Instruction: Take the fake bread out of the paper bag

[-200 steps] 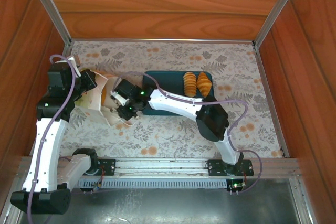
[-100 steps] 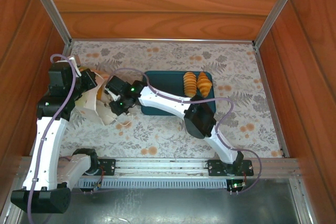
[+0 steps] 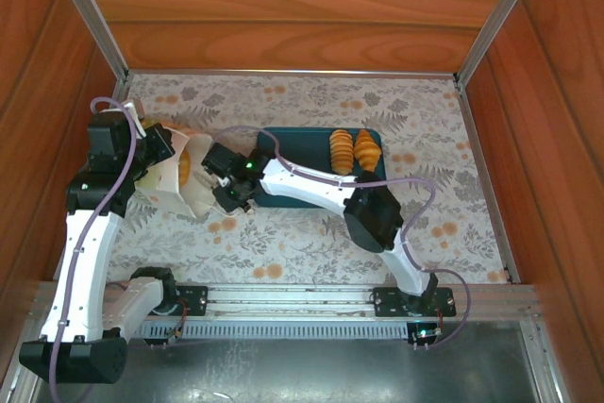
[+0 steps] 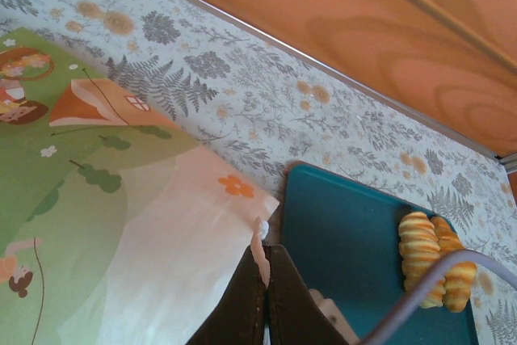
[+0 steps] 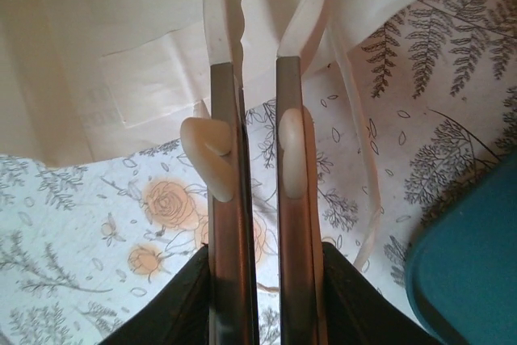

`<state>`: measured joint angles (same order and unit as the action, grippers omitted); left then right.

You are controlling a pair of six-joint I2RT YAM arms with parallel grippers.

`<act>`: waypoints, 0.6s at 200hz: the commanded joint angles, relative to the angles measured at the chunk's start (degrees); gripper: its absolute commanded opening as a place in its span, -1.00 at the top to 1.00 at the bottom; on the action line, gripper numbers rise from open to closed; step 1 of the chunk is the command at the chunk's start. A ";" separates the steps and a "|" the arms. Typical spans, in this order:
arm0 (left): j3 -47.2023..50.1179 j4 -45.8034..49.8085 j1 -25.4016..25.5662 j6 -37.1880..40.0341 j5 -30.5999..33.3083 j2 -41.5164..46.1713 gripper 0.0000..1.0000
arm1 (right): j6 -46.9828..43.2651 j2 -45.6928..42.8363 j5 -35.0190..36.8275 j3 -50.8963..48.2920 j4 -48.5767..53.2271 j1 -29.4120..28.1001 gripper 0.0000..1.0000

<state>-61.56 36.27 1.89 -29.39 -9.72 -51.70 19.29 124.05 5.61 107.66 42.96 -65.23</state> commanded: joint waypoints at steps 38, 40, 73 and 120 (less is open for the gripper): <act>-1.28 -0.32 0.04 -0.50 -0.45 -0.46 1.00 | 0.81 -5.61 -5.19 -1.37 -6.95 0.36 0.24; -1.28 -0.32 0.04 -0.50 -0.52 -0.45 1.00 | 0.79 -5.43 -5.48 -1.19 -6.91 0.37 0.23; -1.20 -0.80 0.04 -1.20 -1.16 -0.33 1.00 | 2.41 -2.32 -8.64 2.52 -5.67 1.59 0.18; -1.20 -1.94 0.04 -1.37 -1.52 -0.32 1.00 | 8.13 0.67 -18.85 5.39 -9.41 5.16 0.06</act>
<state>-61.56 36.01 1.89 -30.15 -10.37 -52.31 23.94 122.56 -7.97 109.45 36.23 -61.93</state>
